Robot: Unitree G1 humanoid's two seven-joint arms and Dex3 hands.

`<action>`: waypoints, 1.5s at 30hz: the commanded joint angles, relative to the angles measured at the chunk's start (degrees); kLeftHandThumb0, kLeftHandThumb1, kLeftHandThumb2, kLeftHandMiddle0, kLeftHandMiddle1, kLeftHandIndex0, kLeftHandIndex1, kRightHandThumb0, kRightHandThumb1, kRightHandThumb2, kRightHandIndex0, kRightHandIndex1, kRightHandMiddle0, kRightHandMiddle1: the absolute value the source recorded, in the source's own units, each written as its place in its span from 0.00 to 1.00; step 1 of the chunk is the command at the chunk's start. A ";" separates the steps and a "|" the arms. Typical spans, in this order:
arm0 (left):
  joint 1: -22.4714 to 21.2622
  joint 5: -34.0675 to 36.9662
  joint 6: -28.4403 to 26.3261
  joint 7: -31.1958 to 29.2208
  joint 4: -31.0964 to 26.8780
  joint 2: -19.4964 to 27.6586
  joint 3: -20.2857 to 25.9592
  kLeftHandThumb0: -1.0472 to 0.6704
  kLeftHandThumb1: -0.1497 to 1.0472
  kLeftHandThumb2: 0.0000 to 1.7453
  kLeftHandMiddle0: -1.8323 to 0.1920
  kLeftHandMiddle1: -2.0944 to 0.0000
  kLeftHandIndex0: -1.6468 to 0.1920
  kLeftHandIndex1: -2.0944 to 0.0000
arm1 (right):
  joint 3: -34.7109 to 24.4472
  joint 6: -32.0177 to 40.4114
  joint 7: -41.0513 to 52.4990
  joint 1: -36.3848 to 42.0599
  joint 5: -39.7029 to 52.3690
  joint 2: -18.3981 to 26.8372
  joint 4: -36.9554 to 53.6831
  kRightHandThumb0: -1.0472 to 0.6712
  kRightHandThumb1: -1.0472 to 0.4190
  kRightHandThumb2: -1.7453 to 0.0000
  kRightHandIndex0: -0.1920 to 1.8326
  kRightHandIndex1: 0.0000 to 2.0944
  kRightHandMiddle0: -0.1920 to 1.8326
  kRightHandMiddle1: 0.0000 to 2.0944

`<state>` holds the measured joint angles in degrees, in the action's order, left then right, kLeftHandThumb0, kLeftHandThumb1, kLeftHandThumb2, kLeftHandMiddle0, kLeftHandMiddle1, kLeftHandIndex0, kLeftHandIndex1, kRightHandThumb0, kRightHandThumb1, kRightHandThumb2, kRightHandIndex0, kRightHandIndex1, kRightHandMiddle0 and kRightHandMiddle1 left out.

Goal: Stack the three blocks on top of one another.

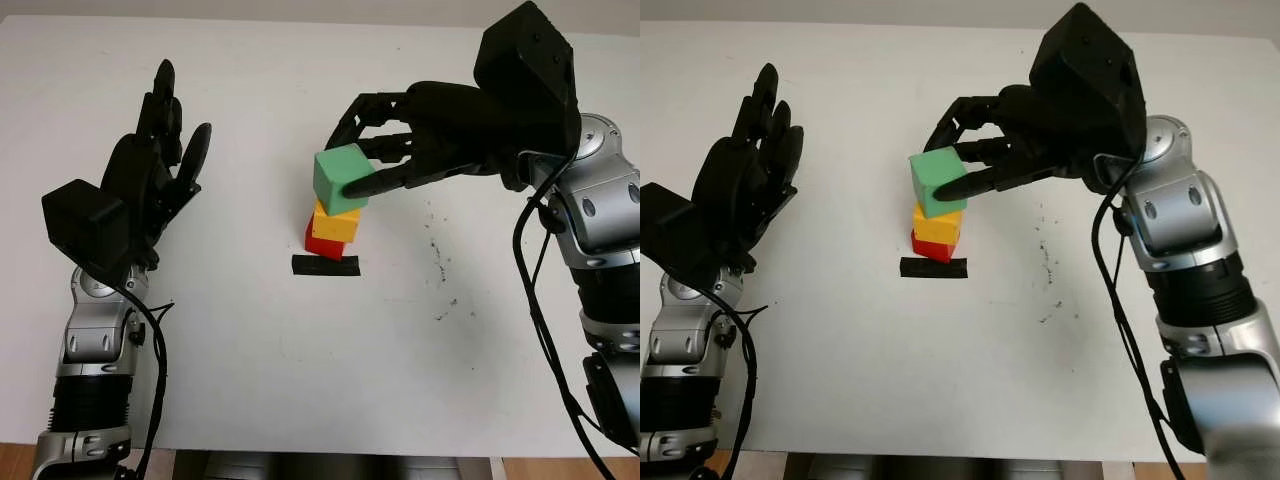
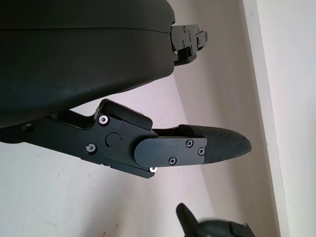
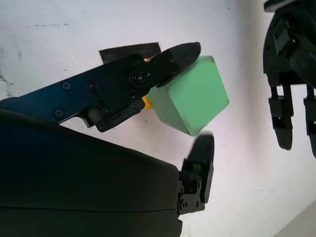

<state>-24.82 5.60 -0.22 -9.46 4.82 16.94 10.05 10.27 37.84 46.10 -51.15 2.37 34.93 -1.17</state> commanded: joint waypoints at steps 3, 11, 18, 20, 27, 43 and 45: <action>1.30 0.48 -0.15 -0.13 -1.41 0.17 0.49 0.17 1.00 0.24 0.98 0.97 0.97 0.98 | 0.01 -4.88 4.54 -0.03 0.34 3.25 0.54 0.17 0.11 0.97 0.01 0.00 0.01 0.05; 1.37 1.03 -0.47 -0.34 -1.38 0.07 0.57 0.16 1.00 0.23 0.99 0.98 0.97 0.98 | -4.21 -11.42 12.85 -0.21 5.19 6.54 -1.03 0.04 0.10 0.96 0.00 0.00 0.00 0.00; 0.90 0.90 0.06 0.13 -0.48 -0.02 0.47 0.18 1.00 0.23 0.98 0.97 0.96 0.97 | -13.81 -9.66 7.15 3.72 12.49 4.12 2.27 0.02 0.03 0.94 0.00 0.00 0.00 0.00; 0.73 0.74 0.18 0.11 -0.18 0.16 0.40 0.17 1.00 0.24 0.99 0.98 0.97 0.97 | -17.52 -8.92 -2.10 7.25 13.01 -0.22 5.07 0.05 0.01 0.80 0.00 0.00 0.00 0.00; 0.26 1.51 2.17 -0.01 1.92 -0.75 0.48 0.16 1.00 0.27 1.00 0.98 0.99 0.98 | -20.12 -8.61 -22.04 14.55 11.24 -10.01 8.54 0.14 0.00 0.58 0.00 0.00 0.00 0.00; -0.97 2.82 4.32 -0.46 7.15 -3.31 -0.10 0.17 1.00 0.30 1.00 0.99 0.99 0.98 | -20.09 -15.47 -33.89 20.39 8.52 -18.67 0.98 0.08 0.00 0.56 0.00 0.00 0.00 0.00; -1.28 3.37 4.38 -0.74 7.73 -3.65 0.04 0.17 1.00 0.29 1.00 0.99 0.99 0.98 | -20.55 -16.05 -33.72 20.75 9.76 -19.65 0.10 0.08 0.00 0.56 0.00 0.00 0.00 0.00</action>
<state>-25.16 8.48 3.53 -10.03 12.42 13.55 10.01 -9.55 22.83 12.30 -31.34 11.55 15.89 -0.76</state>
